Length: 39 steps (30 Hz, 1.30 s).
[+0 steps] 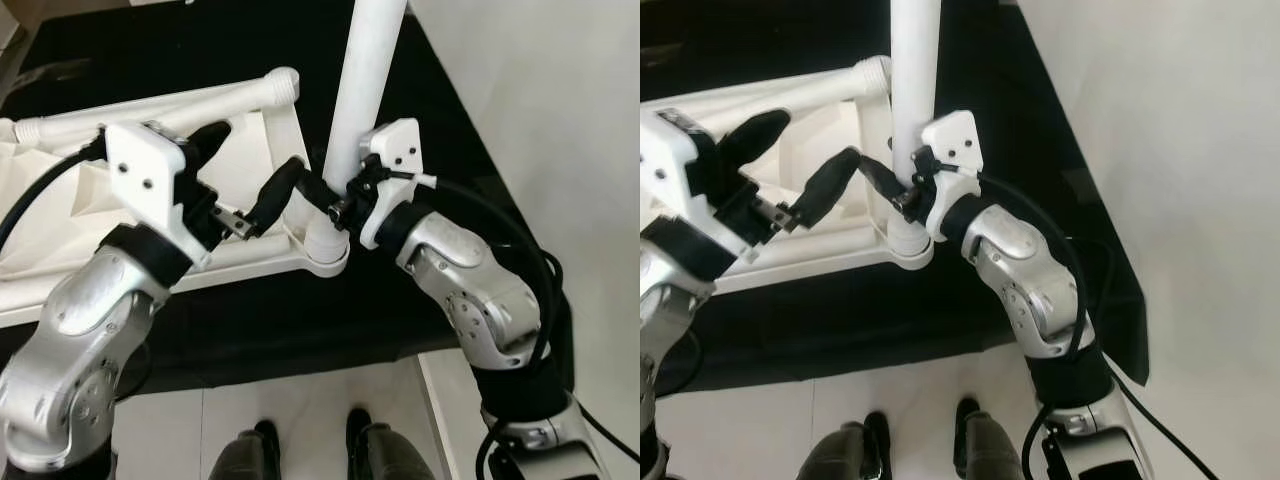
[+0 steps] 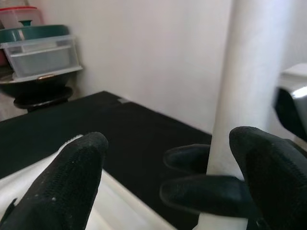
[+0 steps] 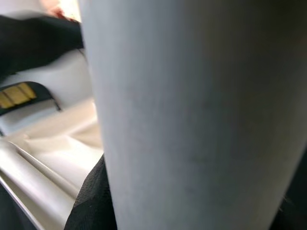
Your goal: Building children table
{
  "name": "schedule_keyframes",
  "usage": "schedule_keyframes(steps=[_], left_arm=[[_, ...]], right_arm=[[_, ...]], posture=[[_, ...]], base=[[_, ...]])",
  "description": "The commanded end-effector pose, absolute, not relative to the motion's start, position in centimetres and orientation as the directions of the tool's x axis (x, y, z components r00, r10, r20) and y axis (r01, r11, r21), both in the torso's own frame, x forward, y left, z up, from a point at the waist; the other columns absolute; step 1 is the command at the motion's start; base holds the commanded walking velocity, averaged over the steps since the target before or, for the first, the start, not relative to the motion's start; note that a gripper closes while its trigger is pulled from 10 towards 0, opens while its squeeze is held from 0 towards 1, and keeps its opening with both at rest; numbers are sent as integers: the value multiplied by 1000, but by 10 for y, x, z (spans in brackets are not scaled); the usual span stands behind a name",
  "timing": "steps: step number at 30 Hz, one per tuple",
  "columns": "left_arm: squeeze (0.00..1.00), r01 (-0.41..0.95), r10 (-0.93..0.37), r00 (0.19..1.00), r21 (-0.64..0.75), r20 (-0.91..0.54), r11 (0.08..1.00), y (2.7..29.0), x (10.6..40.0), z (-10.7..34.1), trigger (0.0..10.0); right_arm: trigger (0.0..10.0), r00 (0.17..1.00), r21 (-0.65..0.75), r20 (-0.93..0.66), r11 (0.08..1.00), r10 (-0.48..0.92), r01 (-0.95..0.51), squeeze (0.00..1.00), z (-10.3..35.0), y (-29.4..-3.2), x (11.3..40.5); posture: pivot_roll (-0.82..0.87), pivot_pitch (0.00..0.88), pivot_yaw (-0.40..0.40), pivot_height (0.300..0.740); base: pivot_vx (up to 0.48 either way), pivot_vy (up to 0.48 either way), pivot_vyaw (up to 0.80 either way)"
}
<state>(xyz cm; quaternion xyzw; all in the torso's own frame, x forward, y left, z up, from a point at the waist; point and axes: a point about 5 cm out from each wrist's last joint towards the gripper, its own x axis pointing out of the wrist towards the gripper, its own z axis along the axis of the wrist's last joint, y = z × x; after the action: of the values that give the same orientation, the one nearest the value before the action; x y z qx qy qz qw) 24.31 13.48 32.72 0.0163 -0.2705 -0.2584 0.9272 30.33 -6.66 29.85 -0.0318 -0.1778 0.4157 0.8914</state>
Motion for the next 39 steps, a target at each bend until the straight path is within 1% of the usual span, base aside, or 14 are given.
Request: schedule_keyframes(steps=[1, 6, 12, 15, 18, 21, 23, 24, 25, 27, 28, 30, 37, 39], left_arm=[[0, 467, -475, 728, 151, 495, 872, 135, 248, 329, 10000], [0, 484, -485, 695, 153, 532, 862, 125, 259, 342, 10000], [0, 542, -524, 660, 142, 539, 829, 115, 264, 346, 10000], [0, 645, -623, 580, 172, 525, 744, 99, 262, 348, 10000], [0, 690, -673, 528, 201, 519, 696, 93, 260, 350, 10000], [0, 698, -682, 504, 215, 530, 683, 91, 257, 354, 10000], [0, 698, -682, 504, 215, 530, 683, 91, 257, 354, 10000], [0, 691, -676, 505, 218, 537, 689, 91, 256, 355, 10000], [0, 691, -676, 505, 218, 537, 689, 91, 256, 355, 10000], [0, 655, -649, 518, 230, 557, 720, 93, 253, 362, 10000], [0, 655, -649, 518, 230, 557, 720, 93, 253, 362, 10000], [0, 611, -606, 537, 224, 588, 759, 97, 250, 368, 10000], [0, 607, -599, 537, 221, 594, 763, 98, 251, 366, 10000], [0, 612, -609, 527, 231, 593, 756, 95, 252, 365, 10000]], right_arm=[[10000, 502, -257, 316, 582, 805, -772, 0, 305, -55, 296], [10000, 440, -302, 335, 537, 833, -788, 0, 316, -48, 295], [10000, 418, -353, 295, 504, 859, -788, 0, 318, -43, 298], [10000, 426, -419, 179, 461, 887, -782, 0, 305, -30, 304], [10000, 438, -427, 142, 454, 888, -782, 0, 298, -23, 310], [10000, 506, -419, 110, 502, 855, -757, 0, 290, -24, 326], [10000, 506, -419, 110, 502, 855, -757, 0, 290, -24, 326], [10000, 551, -397, 116, 547, 827, -737, 0, 290, -28, 334], [10000, 551, -397, 116, 547, 827, -737, 0, 290, -28, 334], [10000, 614, -322, 166, 631, 772, -706, 0, 296, -40, 347], [10000, 614, -322, 166, 631, 772, -706, 0, 296, -40, 347], [10000, 642, -222, 239, 685, 728, -694, 0, 304, -52, 354], [10000, 652, -235, 204, 683, 730, -691, 0, 297, -54, 355], [10000, 621, -305, 166, 639, 766, -706, 0, 288, -47, 350]], posture=[[12, 215, 55, 740], [6, 195, 55, 740], [-3, 181, 56, 740], [-12, 166, 55, 740], [-13, 155, 56, 740], [-8, 146, 51, 740], [-8, 146, 51, 740], [-5, 144, 49, 740], [-5, 144, 49, 740], [-5, 140, 45, 740], [-5, 140, 45, 740], [-7, 139, 43, 740], [-15, 129, 43, 740], [-21, 118, 48, 740]], base=[[0, 0, 0], [0, 0, 0], [0, 0, 0], [0, 0, 0], [0, 0, 0], [0, 0, 0], [0, 0, 0], [0, 0, 0], [0, 0, 0], [0, 0, 0], [0, 0, 0], [0, 0, 0], [0, 0, 0], [0, 0, 0]])
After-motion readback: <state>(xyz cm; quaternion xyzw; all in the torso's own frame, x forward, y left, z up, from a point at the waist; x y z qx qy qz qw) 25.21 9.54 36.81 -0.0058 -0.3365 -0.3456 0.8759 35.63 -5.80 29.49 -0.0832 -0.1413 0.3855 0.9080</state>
